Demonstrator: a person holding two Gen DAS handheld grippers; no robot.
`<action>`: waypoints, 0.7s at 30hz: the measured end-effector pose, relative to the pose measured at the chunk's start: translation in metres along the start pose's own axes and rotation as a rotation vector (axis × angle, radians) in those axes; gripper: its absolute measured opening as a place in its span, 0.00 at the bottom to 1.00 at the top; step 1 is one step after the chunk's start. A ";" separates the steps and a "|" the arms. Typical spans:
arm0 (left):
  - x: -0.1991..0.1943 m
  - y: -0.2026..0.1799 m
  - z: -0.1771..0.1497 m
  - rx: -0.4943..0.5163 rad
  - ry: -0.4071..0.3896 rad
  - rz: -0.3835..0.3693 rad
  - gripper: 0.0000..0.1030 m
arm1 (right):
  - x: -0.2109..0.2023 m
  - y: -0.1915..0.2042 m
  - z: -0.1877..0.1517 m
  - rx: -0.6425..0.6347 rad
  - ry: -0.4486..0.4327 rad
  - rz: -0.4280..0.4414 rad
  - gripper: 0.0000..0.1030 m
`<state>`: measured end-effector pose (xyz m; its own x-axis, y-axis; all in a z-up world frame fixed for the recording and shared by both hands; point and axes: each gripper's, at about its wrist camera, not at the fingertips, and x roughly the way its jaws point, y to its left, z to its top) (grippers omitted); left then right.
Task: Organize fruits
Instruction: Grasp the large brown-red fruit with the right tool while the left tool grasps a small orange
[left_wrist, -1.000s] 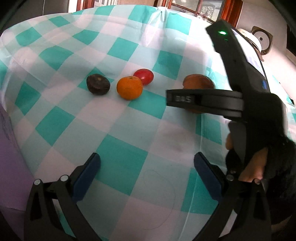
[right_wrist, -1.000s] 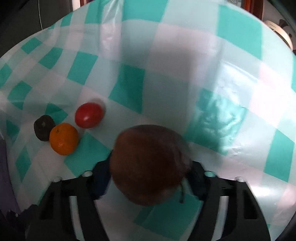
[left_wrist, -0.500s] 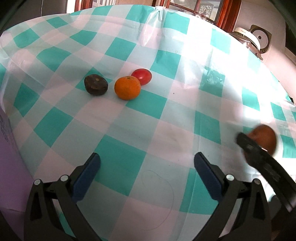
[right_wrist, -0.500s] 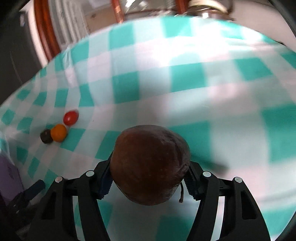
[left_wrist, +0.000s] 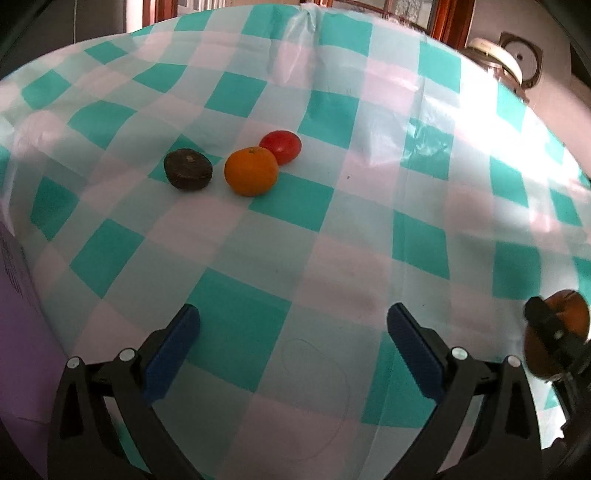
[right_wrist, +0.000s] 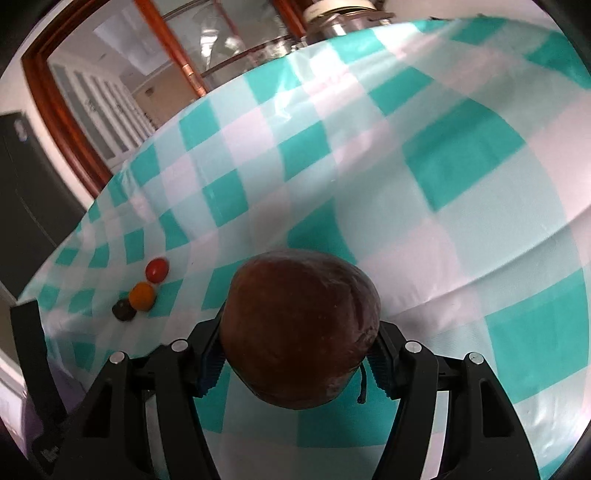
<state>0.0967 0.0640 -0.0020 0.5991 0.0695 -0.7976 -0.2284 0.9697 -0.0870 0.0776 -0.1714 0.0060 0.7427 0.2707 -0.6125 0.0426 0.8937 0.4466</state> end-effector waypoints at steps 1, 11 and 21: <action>0.001 -0.002 0.001 0.008 0.005 0.009 0.98 | 0.000 0.000 0.000 0.001 0.000 0.002 0.62; 0.038 0.011 0.055 -0.104 -0.007 0.038 0.97 | 0.001 0.001 -0.001 -0.004 0.004 0.018 0.62; 0.056 0.016 0.089 -0.111 -0.054 0.105 0.40 | 0.007 0.001 0.001 -0.003 0.017 0.034 0.62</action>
<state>0.1944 0.1046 0.0047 0.6071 0.1848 -0.7728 -0.3735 0.9248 -0.0723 0.0831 -0.1693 0.0027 0.7320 0.3072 -0.6081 0.0153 0.8850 0.4654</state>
